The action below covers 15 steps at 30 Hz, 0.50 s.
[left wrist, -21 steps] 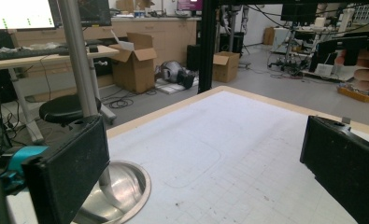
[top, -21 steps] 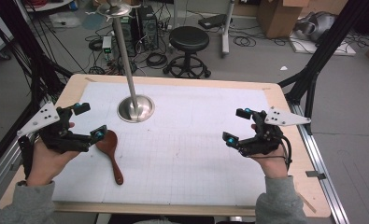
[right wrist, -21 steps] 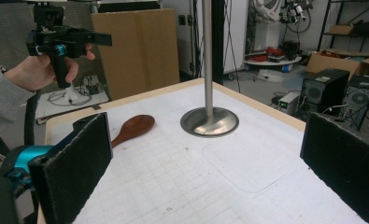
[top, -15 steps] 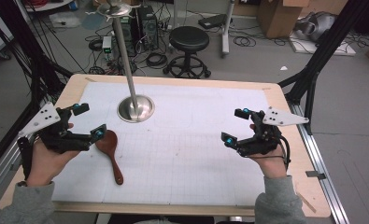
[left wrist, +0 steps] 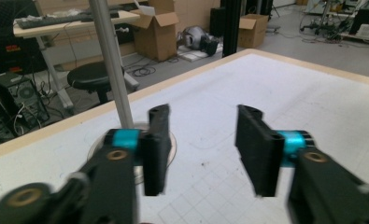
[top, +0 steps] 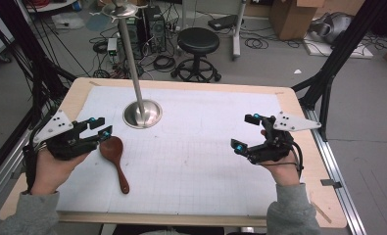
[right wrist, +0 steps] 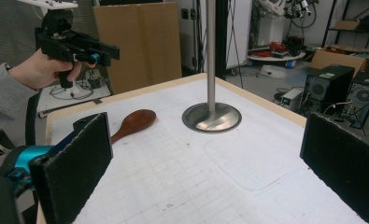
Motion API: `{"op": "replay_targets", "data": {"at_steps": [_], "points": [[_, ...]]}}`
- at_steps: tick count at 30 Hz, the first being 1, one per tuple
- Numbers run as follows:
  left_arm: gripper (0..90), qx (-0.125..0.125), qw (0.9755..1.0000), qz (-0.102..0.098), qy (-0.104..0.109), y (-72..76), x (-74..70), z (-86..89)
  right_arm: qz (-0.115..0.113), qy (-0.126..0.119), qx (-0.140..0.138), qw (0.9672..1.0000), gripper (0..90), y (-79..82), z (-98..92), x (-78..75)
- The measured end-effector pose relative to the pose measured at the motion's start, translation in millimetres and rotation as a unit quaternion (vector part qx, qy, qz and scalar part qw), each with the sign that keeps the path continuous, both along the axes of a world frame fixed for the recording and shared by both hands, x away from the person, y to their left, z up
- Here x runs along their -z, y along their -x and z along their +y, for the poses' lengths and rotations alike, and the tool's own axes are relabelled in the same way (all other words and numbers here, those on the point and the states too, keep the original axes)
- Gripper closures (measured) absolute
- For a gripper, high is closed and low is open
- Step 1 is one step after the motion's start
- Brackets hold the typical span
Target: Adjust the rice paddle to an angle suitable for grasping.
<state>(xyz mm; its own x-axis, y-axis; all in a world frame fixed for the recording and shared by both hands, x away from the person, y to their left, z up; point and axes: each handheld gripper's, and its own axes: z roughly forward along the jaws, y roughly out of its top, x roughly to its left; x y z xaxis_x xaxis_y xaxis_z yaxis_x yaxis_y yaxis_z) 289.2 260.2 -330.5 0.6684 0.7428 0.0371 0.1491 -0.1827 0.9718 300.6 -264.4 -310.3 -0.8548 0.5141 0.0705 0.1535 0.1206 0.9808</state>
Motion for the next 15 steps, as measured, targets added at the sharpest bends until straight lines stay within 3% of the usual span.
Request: {"op": "replay_targets", "data": {"at_steps": [1,2,3,7,11,15], "points": [[62.1,-0.002,1.0000,0.002,-0.003,-0.3,1.4,0.2,0.000,0.000,0.000,1.0000,0.9,0.0,0.0,0.0],[65.8,-0.003,1.0000,0.004,-0.008,-0.6,3.0,0.4,0.000,-0.001,-0.001,1.0000,0.9,-0.1,-0.1,0.1],[76.0,-0.006,0.9998,0.006,-0.021,-1.3,5.9,0.5,0.000,0.000,0.000,1.0000,0.9,-0.2,-0.2,0.1],[87.4,-0.002,0.9993,0.016,-0.034,-4.3,14.5,0.3,0.001,0.002,-0.002,1.0000,0.9,-0.1,0.7,0.5],[89.3,0.009,0.9979,0.025,-0.059,-7.7,22.0,-4.6,0.000,0.004,-0.003,1.0000,0.9,-0.6,1.4,0.8],[89.3,0.009,0.9976,0.030,-0.062,-12.0,28.4,-6.7,0.001,0.006,-0.003,1.0000,0.9,-0.2,1.9,0.8]]}}
